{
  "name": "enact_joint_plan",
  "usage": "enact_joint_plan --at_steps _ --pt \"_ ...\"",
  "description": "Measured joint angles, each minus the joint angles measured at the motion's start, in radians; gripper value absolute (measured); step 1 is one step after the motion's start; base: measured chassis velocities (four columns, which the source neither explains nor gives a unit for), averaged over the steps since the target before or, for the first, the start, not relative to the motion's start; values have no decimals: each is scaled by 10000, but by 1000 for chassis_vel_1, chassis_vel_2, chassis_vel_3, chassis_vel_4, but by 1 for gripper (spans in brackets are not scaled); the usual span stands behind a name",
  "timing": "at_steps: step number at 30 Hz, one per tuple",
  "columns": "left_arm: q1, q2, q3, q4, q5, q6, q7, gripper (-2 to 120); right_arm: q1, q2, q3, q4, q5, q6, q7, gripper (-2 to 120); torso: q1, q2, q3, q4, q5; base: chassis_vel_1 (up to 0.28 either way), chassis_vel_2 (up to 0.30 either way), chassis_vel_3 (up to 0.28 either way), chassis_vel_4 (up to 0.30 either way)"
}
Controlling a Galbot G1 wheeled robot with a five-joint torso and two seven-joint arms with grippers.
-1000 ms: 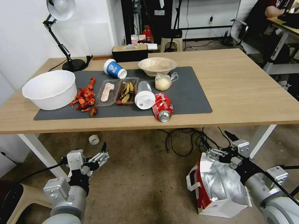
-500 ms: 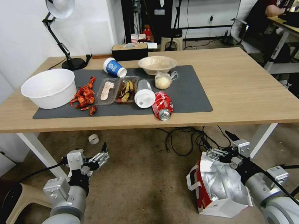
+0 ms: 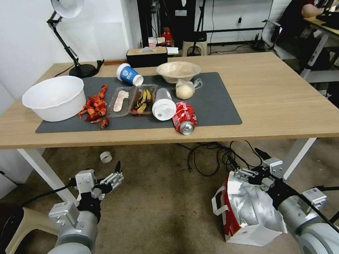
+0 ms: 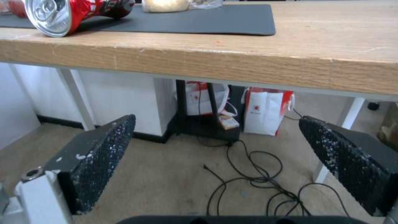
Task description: Pick up the food delivery bag from the floor and place it on the table.
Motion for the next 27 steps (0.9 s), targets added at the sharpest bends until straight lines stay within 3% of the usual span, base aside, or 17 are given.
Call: enact_joint_plan --at_steps 27 --pt "88 12 -6 -46 83 -20 50 100 -6 25 6 -15 -19 13 -11 100 -257 -622 -367 1 0 0 0 0 0"
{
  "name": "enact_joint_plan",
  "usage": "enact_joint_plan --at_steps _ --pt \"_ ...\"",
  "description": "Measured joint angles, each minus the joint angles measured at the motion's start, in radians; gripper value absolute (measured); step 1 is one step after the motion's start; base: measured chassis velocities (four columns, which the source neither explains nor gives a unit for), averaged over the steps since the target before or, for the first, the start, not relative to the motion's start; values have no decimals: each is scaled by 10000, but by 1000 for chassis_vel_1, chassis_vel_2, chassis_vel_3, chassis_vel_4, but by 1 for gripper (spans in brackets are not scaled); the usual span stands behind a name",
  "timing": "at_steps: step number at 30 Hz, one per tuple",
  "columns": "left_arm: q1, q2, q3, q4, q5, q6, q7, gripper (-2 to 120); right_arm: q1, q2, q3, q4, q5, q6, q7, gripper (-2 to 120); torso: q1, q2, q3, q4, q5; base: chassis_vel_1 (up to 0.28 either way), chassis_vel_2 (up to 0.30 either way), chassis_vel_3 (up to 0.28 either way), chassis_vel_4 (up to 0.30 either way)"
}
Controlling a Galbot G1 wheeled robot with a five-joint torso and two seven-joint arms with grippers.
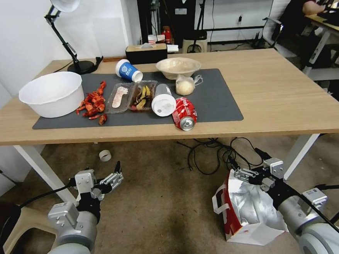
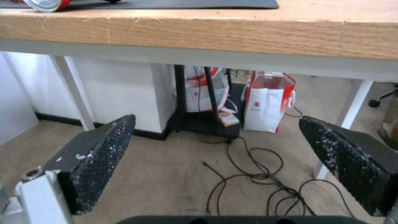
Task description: Pick up the food delivery bag from the floor and place it on the table.
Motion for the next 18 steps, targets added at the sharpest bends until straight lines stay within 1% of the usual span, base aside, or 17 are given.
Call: enact_joint_plan --at_steps 18 --pt "-17 -1 -10 10 4 -23 30 100 13 -22 -2 -40 -6 17 0 100 -175 -442 -265 0 0 0 0 0 0"
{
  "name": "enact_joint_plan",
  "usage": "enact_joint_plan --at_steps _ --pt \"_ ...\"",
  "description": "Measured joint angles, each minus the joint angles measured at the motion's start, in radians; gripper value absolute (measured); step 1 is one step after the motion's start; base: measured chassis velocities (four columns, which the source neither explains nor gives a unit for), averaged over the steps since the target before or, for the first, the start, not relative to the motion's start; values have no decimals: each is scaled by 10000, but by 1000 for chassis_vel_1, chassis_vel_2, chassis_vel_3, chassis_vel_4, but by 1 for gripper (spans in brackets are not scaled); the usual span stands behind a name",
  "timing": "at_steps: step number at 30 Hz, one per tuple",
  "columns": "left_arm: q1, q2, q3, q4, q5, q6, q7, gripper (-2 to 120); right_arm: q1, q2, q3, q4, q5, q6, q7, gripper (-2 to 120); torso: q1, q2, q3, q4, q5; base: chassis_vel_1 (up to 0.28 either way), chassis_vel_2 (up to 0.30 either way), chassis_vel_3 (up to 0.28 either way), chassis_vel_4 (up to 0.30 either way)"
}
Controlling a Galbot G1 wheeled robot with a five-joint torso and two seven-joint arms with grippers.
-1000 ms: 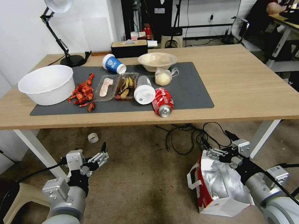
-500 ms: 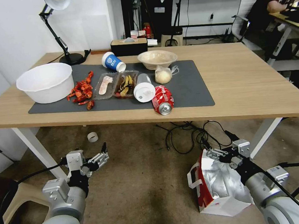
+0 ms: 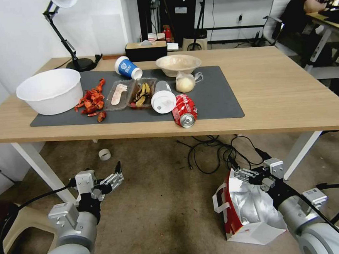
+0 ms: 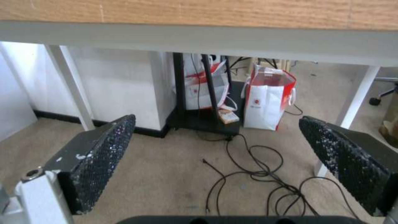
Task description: Pick up the food delivery bag from the floor and place it on the table.
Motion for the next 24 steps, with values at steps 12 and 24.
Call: enact_joint_plan --at_steps 12,24 --pt "-18 17 -7 9 -14 0 3 100 10 8 3 -28 0 7 0 100 -98 -246 -147 0 0 0 0 0 0" --pt "-6 4 -19 10 -12 -28 19 100 5 18 4 -49 0 54 0 100 -185 -476 -290 0 0 0 0 0 0"
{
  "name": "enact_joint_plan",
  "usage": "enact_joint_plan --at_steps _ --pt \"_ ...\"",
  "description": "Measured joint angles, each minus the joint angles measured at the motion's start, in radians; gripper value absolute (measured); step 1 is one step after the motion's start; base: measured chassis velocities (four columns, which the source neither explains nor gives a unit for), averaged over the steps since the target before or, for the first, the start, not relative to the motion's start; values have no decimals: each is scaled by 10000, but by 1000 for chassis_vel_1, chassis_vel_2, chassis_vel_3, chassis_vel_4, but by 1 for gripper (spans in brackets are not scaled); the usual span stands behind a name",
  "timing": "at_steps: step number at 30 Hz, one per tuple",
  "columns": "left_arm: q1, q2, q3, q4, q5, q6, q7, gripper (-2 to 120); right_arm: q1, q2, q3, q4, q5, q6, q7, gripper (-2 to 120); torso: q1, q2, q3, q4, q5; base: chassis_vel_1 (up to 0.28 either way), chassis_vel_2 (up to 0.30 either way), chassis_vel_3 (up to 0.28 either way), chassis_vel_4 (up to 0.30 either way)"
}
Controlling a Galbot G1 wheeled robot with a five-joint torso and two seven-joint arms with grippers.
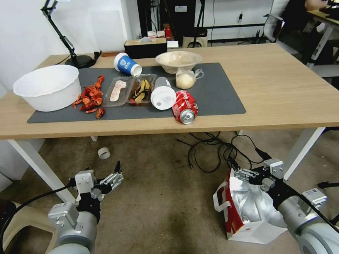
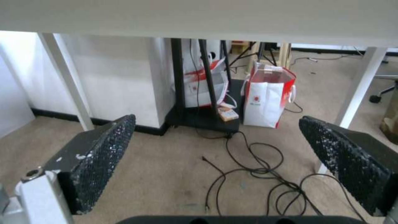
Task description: Pick up the food delivery bag from the floor and place it on the table.
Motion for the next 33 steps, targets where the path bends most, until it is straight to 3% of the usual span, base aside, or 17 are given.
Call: enact_joint_plan --at_steps 33 --pt "-21 14 -22 4 6 0 57 100 6 -59 27 -27 -10 10 -1 100 -248 -645 -399 0 0 0 0 0 0"
